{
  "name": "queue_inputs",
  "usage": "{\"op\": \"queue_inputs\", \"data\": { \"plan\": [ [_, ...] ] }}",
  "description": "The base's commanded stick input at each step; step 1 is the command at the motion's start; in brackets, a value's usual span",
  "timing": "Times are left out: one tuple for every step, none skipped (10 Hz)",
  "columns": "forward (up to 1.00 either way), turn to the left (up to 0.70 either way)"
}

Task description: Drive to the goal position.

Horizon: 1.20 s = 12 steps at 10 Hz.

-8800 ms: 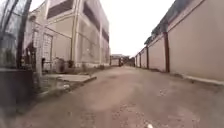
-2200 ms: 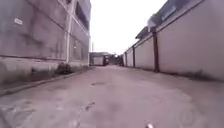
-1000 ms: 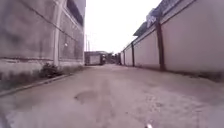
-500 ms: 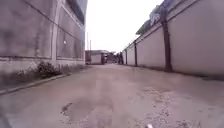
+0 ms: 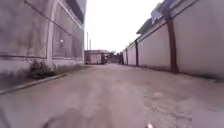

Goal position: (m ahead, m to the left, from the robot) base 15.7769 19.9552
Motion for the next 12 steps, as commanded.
{"op": "queue_inputs", "data": {
  "plan": [
    [1.0,0.0],
    [1.0,0.0],
    [1.0,0.0],
    [1.0,0.0],
    [1.0,0.0],
    [1.0,0.0],
    [1.0,0.0],
    [1.0,0.0],
    [1.0,0.0],
    [1.0,0.0],
    [1.0,0.0],
    [1.0,0.0]
  ]
}}
